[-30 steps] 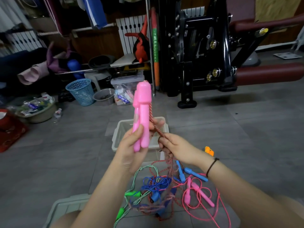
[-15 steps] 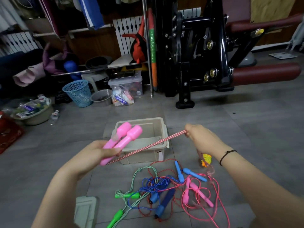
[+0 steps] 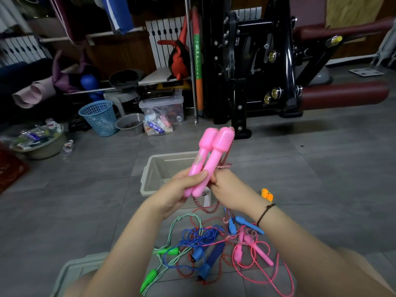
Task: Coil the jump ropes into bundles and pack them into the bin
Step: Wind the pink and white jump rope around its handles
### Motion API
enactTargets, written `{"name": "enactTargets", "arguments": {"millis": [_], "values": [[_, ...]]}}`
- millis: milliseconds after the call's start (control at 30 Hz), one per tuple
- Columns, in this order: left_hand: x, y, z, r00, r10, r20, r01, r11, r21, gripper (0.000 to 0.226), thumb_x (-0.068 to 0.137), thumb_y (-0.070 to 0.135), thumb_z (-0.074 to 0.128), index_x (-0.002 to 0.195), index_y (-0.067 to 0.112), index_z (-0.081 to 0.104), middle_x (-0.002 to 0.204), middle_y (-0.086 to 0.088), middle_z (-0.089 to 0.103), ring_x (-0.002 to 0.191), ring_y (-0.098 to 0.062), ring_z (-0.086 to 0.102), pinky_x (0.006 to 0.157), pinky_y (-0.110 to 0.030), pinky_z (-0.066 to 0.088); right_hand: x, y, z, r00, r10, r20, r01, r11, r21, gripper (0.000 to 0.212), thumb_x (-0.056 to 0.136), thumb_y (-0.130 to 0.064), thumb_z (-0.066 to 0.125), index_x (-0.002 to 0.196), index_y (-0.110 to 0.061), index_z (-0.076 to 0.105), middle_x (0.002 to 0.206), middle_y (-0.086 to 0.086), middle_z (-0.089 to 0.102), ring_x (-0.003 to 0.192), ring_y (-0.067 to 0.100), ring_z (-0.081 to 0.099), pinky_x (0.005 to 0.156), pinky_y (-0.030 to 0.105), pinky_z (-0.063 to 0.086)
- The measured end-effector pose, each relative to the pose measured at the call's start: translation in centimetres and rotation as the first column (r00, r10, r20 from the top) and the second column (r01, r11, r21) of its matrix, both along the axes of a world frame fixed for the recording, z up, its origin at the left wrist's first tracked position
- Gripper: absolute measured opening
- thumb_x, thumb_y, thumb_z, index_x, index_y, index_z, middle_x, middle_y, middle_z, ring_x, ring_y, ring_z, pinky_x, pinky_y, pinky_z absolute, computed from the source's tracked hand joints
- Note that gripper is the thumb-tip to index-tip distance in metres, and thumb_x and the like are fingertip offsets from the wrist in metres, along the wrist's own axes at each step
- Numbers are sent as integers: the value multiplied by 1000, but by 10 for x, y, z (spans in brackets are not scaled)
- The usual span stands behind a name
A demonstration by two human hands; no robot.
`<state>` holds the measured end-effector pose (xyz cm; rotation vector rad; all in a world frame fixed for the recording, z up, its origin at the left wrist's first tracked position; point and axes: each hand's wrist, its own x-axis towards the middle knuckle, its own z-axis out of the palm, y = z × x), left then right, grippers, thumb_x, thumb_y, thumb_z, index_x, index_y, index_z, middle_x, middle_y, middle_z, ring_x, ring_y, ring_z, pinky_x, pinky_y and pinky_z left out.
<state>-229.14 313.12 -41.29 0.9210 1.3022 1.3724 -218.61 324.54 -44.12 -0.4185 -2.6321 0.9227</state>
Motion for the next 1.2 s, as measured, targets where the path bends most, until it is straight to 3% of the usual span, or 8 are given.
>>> {"name": "enactTargets", "arguments": {"millis": [233, 333, 433, 500, 600, 733, 933, 1200], "values": [[-10, -1, -2, 959, 281, 41, -283, 956, 74, 29, 74, 27, 63, 98, 12, 63, 85, 6, 70, 79, -5, 61, 72, -19, 45, 4, 7, -2, 993, 4, 115, -9, 999, 48, 12, 96, -24, 43, 87, -17, 48, 88, 14, 64, 84, 33, 59, 71, 40, 46], [-24, -9, 0, 865, 313, 392, -404, 898, 174, 43, 59, 33, 84, 88, 8, 66, 77, -2, 68, 70, -13, 62, 69, -26, 50, 10, 13, 0, 971, 27, 238, -38, 998, 42, 16, 93, -28, 47, 80, -21, 43, 68, -4, 53, 73, 24, 52, 64, 33, 38], [-27, -15, -3, 832, 192, 521, -358, 902, 240, 43, 49, 37, 90, 77, 10, 73, 91, -13, 70, 87, -26, 68, 78, -34, 57, 13, 12, 3, 961, 95, 258, -28, 967, -252, 15, 91, -32, 46, 76, -29, 46, 74, -12, 50, 76, 12, 48, 69, 30, 37], [-18, -15, -8, 897, 144, 417, -263, 934, 243, 41, 53, 38, 88, 79, 9, 74, 104, -15, 70, 103, -27, 65, 90, -33, 53, 11, 7, 4, 961, 146, 233, -60, 939, -340, 23, 96, -27, 44, 73, -27, 48, 73, -12, 47, 73, 8, 44, 72, 27, 36], [3, -16, -15, 991, 70, 112, -76, 996, 55, 38, 60, 35, 82, 85, 8, 73, 86, 3, 72, 79, -10, 64, 69, -15, 51, 10, -1, 1, 969, 190, 160, -113, 910, -399, 20, 98, -13, 46, 87, -26, 58, 78, -18, 62, 74, -2, 53, 74, 17, 45], [13, -14, -15, 991, -126, -37, 124, 991, -57, 19, 79, 24, 57, 91, 9, 61, 78, 12, 68, 74, -4, 58, 64, -15, 43, 20, 6, 3, 992, 74, 105, -24, 909, -417, 15, 87, -8, 48, 88, -9, 62, 87, 15, 67, 76, 11, 60, 75, 38, 53], [-14, -17, -6, 966, -36, -257, 1, 991, -134, 24, 73, 35, 66, 83, 14, 68, 74, -1, 66, 66, -13, 56, 62, -23, 42, 19, 5, 0, 938, 272, 214, -147, 873, -465, 28, 99, -25, 44, 76, -24, 58, 47, -13, 43, 44, 1, 34, 46, 19, 30], [-66, -49, 7, 845, 240, -479, -310, 948, -71, 53, 59, 57, 71, 81, 9, 73, 53, 11, 57, 48, 0, 46, 54, -25, 32, 47, 55, 1, 949, 91, 303, -8, 964, -265, 32, 99, -31, 43, 69, -24, 53, 71, -2, 50, 67, 8, 46, 70, 25, 42]]}}
